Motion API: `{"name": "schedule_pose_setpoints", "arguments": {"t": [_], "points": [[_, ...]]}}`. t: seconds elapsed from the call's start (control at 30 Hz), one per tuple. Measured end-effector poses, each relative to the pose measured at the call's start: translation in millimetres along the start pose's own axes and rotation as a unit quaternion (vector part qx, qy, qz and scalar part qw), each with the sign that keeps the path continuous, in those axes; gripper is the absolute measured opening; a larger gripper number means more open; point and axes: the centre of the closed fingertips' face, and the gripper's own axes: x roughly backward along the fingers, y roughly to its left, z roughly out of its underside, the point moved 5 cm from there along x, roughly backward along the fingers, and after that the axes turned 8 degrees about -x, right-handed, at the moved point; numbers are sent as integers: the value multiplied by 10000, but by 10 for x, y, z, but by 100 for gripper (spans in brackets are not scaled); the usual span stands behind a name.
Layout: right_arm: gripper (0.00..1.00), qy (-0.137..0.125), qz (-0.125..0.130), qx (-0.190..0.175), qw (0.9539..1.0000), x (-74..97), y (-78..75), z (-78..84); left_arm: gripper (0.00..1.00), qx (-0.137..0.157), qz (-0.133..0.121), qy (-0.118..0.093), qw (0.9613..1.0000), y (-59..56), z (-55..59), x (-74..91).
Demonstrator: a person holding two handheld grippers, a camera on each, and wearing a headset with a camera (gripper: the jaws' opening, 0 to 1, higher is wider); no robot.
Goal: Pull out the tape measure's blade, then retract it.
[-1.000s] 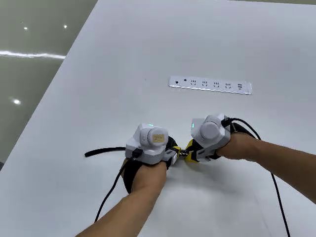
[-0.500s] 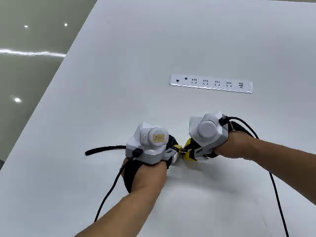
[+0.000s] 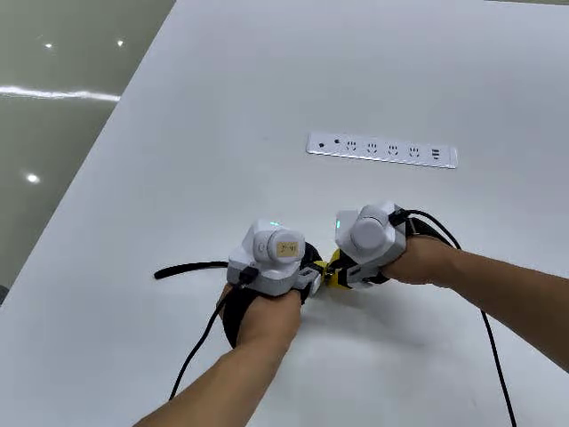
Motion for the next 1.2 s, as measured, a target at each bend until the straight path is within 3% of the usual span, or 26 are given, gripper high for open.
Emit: {"name": "schedule_pose_setpoints", "arguments": {"t": [0.23, 0.63, 1.0, 1.2], "points": [[14, 2, 0, 5, 10000, 0, 2, 0, 57, 0, 1, 0, 10000, 0, 0, -1], [14, -28, -64, 324, 9995, -13, 3, -24, 57, -10, 10, 16, 10000, 6, -3, -11], [14, 144, -121, 597, 9980, -23, 10, -53, 57, -11, 2, 2, 10000, 4, -3, -8], [14, 156, -124, 535, 9984, -24, 5, -53, 57, -8, -11, -21, 10000, 8, -5, -7]]}}
